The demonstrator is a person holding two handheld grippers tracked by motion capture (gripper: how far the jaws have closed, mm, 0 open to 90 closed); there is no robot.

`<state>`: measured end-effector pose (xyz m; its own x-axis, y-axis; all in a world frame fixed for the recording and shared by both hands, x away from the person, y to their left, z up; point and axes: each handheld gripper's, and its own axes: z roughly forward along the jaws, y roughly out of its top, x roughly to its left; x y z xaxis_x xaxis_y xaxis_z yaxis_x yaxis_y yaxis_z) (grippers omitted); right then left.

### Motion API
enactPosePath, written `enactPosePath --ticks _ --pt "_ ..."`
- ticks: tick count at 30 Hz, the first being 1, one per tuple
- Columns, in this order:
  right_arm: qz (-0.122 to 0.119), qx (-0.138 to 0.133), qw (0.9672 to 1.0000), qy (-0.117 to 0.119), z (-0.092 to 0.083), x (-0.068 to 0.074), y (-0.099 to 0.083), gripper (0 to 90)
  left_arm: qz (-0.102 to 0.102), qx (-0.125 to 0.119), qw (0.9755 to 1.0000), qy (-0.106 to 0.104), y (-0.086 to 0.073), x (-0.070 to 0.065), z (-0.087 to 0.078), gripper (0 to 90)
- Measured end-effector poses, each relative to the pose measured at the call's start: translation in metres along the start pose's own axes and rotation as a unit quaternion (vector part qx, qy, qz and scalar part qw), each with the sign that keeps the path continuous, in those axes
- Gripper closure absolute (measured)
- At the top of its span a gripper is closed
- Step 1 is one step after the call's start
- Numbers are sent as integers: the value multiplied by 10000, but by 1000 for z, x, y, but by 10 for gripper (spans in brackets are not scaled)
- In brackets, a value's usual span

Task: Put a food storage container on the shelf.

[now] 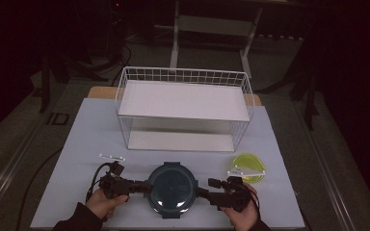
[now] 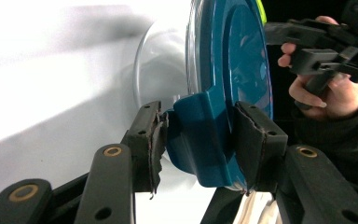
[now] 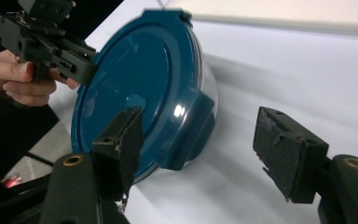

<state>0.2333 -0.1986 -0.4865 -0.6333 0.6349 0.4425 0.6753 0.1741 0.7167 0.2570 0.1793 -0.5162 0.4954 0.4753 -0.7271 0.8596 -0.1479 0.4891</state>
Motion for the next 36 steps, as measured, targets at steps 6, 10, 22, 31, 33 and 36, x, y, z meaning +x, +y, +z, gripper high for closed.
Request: enactPosePath --ticks 6,10,22,31,33,36 --pt "114 147 9997 178 12 0 -5 390 359 24 9994 -5 -3 -5 -2 543" --pt "224 240 9988 365 17 0 -5 420 432 18 9990 -114 -5 -5 -1 549" --pt "719 401 9927 877 19 -6 -9 541 324 -80 9992 -238 -12 -5 -1 557" --pt "1184 451 9853 1144 22 -12 -10 555 197 -159 9992 -294 -14 -2 -1 559" --pt "1159 445 9861 1104 21 -10 -10 557 153 -196 9992 -299 -15 -2 -2 561" --pt "1126 436 9871 1052 20 -7 -10 563 124 -235 9992 -301 -18 -4 -2 565"
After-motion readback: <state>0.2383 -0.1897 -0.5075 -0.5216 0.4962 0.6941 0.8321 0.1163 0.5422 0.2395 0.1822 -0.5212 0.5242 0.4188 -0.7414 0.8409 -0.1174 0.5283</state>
